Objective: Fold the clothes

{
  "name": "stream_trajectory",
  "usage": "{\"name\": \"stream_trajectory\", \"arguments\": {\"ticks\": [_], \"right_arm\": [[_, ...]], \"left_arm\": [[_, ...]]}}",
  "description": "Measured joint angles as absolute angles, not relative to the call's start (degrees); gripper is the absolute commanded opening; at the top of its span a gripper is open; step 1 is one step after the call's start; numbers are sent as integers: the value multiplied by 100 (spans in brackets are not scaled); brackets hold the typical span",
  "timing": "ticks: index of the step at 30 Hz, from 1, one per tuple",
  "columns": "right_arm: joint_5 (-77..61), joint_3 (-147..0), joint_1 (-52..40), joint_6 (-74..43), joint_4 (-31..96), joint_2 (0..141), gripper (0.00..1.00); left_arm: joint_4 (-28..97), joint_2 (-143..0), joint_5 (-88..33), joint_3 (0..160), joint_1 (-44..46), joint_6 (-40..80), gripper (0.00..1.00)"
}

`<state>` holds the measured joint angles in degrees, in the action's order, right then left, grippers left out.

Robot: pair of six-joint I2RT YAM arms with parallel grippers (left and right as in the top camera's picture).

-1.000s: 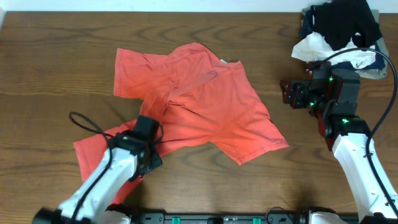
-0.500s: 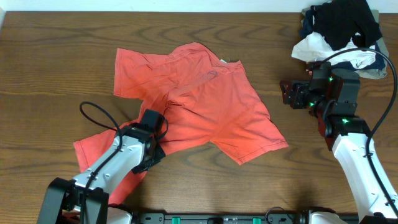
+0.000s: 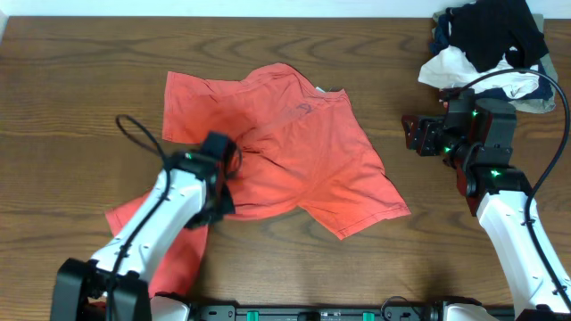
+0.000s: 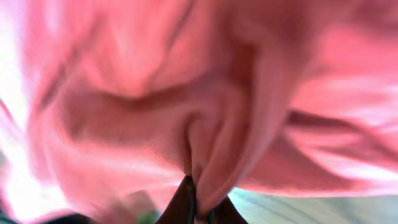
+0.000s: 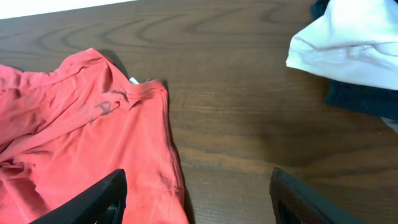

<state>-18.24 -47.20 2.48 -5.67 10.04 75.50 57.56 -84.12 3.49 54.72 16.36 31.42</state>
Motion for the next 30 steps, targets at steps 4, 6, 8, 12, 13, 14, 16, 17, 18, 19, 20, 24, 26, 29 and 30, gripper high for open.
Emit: {"name": "stream_trajectory", "arguments": {"ticks": [4, 6, 8, 12, 13, 14, 16, 17, 18, 19, 20, 24, 26, 29, 30], "right_arm": [[-1824, -4720, 248, -567, 1004, 7550, 72], [-1824, -4720, 248, -567, 1007, 7550, 72], [-1824, -4720, 248, -567, 1004, 7550, 72], [-1824, -4720, 248, -567, 1011, 7550, 71], [-1824, -4720, 248, -567, 1013, 7550, 71], [-1824, -4720, 248, -567, 1015, 7550, 71], [-1822, -4720, 248, -567, 998, 7550, 71], [-1822, -4720, 248, -567, 993, 7550, 71], [-1822, -4720, 248, -567, 987, 7550, 71], [-1822, -4720, 248, -567, 991, 7550, 71], [-1822, -4720, 248, -567, 989, 7550, 71], [-1822, -4720, 248, -567, 1033, 7550, 71], [-1822, -4720, 248, -567, 1035, 7550, 71], [-1822, -4720, 248, -567, 998, 7550, 71], [-1822, -4720, 248, -567, 978, 7550, 71]], "left_arm": [[5830, -8412, 412, 6080, 1330, 2613, 6], [5714, -8412, 475, 6206, 1109, 2362, 6], [5603, -8412, 506, 6239, 869, 2178, 6], [5590, -8412, 537, 6241, 427, 1920, 6], [5548, -8412, 539, 6239, 355, 1868, 6], [5446, -8412, 545, 6239, 290, 1798, 6], [5100, -8412, 556, 6239, 209, 1721, 6], [4884, -8412, 558, 6243, 187, 1678, 9], [4735, -8412, 556, 6243, 172, 1656, 28], [4534, -8412, 550, 6243, 169, 1608, 50], [4442, -8412, 530, 6246, 169, 1614, 61], [4536, -8412, 161, 6246, 172, 1452, 74], [4799, -8412, -86, 6246, 202, 1415, 74], [5135, -8412, -399, 6241, 408, 1363, 74], [5188, -8412, -467, 6233, 541, 1350, 74]]}}
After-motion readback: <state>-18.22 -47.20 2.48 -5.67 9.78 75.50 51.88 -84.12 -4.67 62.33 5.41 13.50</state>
